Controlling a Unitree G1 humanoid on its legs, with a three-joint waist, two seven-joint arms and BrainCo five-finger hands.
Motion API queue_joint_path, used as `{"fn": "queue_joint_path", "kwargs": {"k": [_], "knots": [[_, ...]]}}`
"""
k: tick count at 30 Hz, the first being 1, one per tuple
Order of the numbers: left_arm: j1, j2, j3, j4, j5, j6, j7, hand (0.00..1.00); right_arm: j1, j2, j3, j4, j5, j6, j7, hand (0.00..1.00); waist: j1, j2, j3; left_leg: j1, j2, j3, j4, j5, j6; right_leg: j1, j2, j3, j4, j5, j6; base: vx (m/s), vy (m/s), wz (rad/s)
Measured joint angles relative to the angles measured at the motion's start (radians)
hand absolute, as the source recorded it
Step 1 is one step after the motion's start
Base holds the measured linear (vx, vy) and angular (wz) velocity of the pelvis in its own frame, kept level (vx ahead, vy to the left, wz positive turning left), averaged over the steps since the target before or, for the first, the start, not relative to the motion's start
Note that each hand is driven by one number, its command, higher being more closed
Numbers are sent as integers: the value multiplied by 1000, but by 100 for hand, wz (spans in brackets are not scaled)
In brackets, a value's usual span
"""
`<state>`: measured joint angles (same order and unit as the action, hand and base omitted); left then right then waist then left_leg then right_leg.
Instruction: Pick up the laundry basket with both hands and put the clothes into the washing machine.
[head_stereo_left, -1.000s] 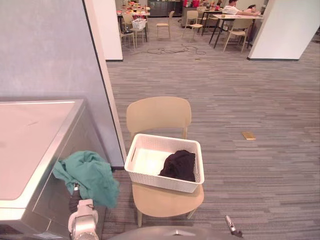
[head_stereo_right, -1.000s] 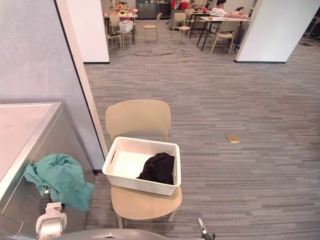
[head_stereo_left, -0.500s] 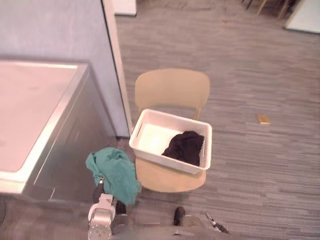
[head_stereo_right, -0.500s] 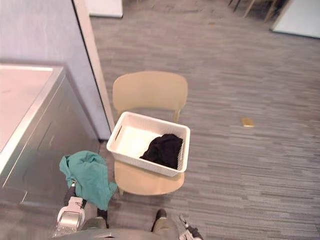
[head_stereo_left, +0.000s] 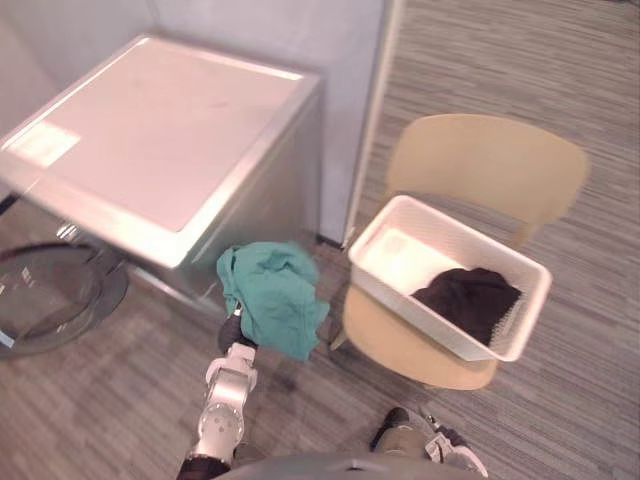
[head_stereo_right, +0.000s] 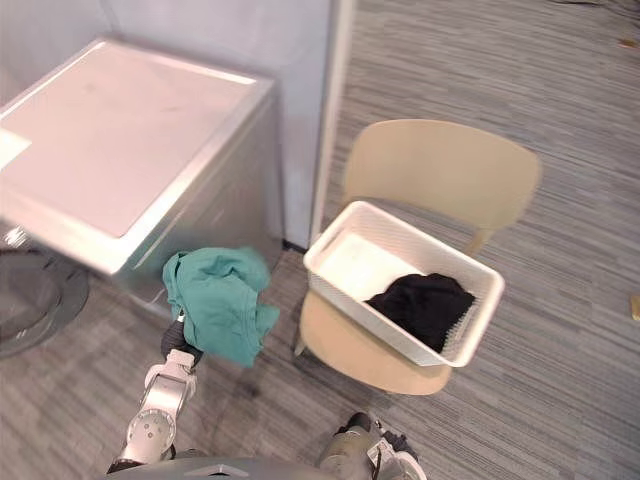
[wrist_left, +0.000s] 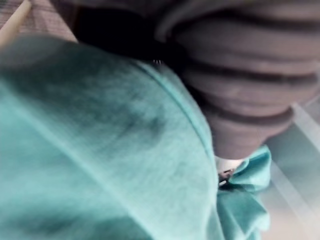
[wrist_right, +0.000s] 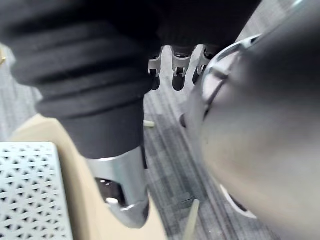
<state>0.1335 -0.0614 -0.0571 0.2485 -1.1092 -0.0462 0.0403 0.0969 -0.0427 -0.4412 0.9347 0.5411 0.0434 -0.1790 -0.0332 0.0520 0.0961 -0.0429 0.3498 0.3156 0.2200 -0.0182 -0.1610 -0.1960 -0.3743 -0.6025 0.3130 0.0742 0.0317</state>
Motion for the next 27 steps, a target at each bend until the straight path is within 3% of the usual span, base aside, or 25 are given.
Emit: {"fn": "queue_joint_path", "kwargs": {"k": [1, 2, 4, 5, 8, 10, 11, 12, 13, 14, 15, 16, 17, 18, 19, 20, 22, 24, 27], "knots": [[6, 9, 16, 4, 6, 0, 0, 100, 2, 8, -4, 11, 0, 3, -6, 0, 0, 4, 2, 7, 0, -2, -5, -12, -17, 0, 7, 28, -6, -14, 15, -110, 352, 53], [32, 26, 47, 12, 14, -9, 2, 100, 6, 32, -6, 24, 0, 4, -9, 0, 1, -34, -12, 22, -4, 0, -18, -22, -33, 28, 58, 82, -60, -38, 48, -75, 151, 35], [62, 28, 49, 16, 26, -5, 5, 100, 16, 44, -2, 23, -2, 8, -12, 0, 21, -54, -15, 74, -11, 15, -34, -60, -77, 96, 59, 66, -90, -9, 71, -42, 134, 29], [80, 28, 39, 15, 36, -2, 5, 100, 17, 41, -3, 23, -1, 8, -15, 0, 25, -48, -13, 100, -28, 17, -47, -84, -77, 112, 33, 64, -55, -9, 73, -76, 245, 39], [115, 4, 12, -6, 82, 11, -1, 100, 44, 45, -10, -12, 1, 8, -18, 0, 33, -64, -6, 154, -123, 18, -85, -116, -51, 147, -85, 46, 26, 4, 71, -146, 223, 51], [144, -1, 10, -9, 103, 11, -1, 100, 66, 41, -16, -20, 0, 9, -17, 0, 49, -68, -10, 170, -157, 0, -101, -132, -22, 138, -131, 78, 80, 68, -2, -156, 149, 49], [163, 1, 8, -13, 113, 14, -1, 100, 83, 42, -18, -31, 2, 9, -15, 0, 45, -59, -15, 170, -170, -38, -108, -132, -10, 113, -140, 151, 139, 152, -80, -137, 166, 78], [178, 0, 3, -19, 115, 16, -1, 100, 106, 49, -34, -48, 2, 10, -9, 0, 37, -56, -19, 170, -180, -79, -120, -121, 7, 86, -136, 229, 187, 228, -117, -114, 164, 109], [190, 8, 17, -23, 124, 15, -2, 100, 123, 65, -53, -57, 7, 8, -2, 0, 30, -39, -21, 167, -171, -133, -132, -111, 23, 52, -74, 360, 249, 126, -52, -52, 97, 94], [191, 12, 25, -22, 131, 12, -2, 100, 127, 77, -55, -58, 16, 7, 0, 0, 29, -48, -17, 164, -165, -153, -133, -107, 28, 43, -23, 411, 284, 34, -9, 2, -2, 101], [190, 24, 26, -21, 134, 9, -2, 100, 132, 104, -53, -55, 29, 8, 4, 0, 29, -75, -16, 153, -162, -193, -137, -106, 28, 25, 77, 469, 334, -104, 13, 23, -52, 93], [188, 30, 14, -5, 135, 9, -3, 100, 129, 116, -52, -34, 49, 14, 10, 0, 28, -104, -8, 148, -167, -218, -138, -106, 29, 17, 161, 479, 326, -191, 27, 28, -71, 84], [185, 34, 2, 12, 138, 12, -4, 100, 125, 116, -50, -19, 53, 17, 15, 0, 28, -112, -6, 147, -170, -226, -137, -106, 28, 17, 205, 473, 293, -213, 39, 29, -104, 58], [184, 45, -29, 41, 148, 25, -4, 100, 124, 116, -45, -4, 60, 27, 24, 0, 31, -139, -13, 137, -194, -234, -137, -108, 24, 20, 266, 456, 175, -231, 44, 38, -132, 49], [169, 27, -60, 86, 165, 45, -2, 100, 120, 104, -42, -4, 60, 24, 25, 0, 27, -128, -20, 125, -207, -252, -140, -100, 12, 33, 273, 417, 122, -264, 13, 68, -106, 48], [172, 18, -79, 86, 173, 53, -2, 100, 120, 104, -43, -10, 59, 21, 26, 0, 24, -132, -26, 122, -203, -250, -136, -99, 14, 33, 273, 389, 97, -259, 9, 132, -59, 54], [138, 11, -162, 79, 173, 64, -5, 100, 116, 97, -60, -18, 57, 3, 27, 0, 9, -89, -24, 59, -181, -252, -33, -130, 34, 57, 273, 331, 79, -248, 8, 191, -22, 58], [105, 10, -187, 79, 173, 68, -9, 100, 115, 101, -68, -20, 54, 3, 27, 0, 2, -77, -26, 75, -180, -274, -40, -130, 34, 95, 275, 315, 108, -259, 10, 148, -39, 53], [51, 19, -199, 76, 170, 65, -17, 100, 117, 110, -65, -22, 63, 0, 24, 0, -16, -82, -44, 84, -187, -324, -67, -140, 25, 124, 279, 314, 86, -283, 14, 94, 2, 52]]}}
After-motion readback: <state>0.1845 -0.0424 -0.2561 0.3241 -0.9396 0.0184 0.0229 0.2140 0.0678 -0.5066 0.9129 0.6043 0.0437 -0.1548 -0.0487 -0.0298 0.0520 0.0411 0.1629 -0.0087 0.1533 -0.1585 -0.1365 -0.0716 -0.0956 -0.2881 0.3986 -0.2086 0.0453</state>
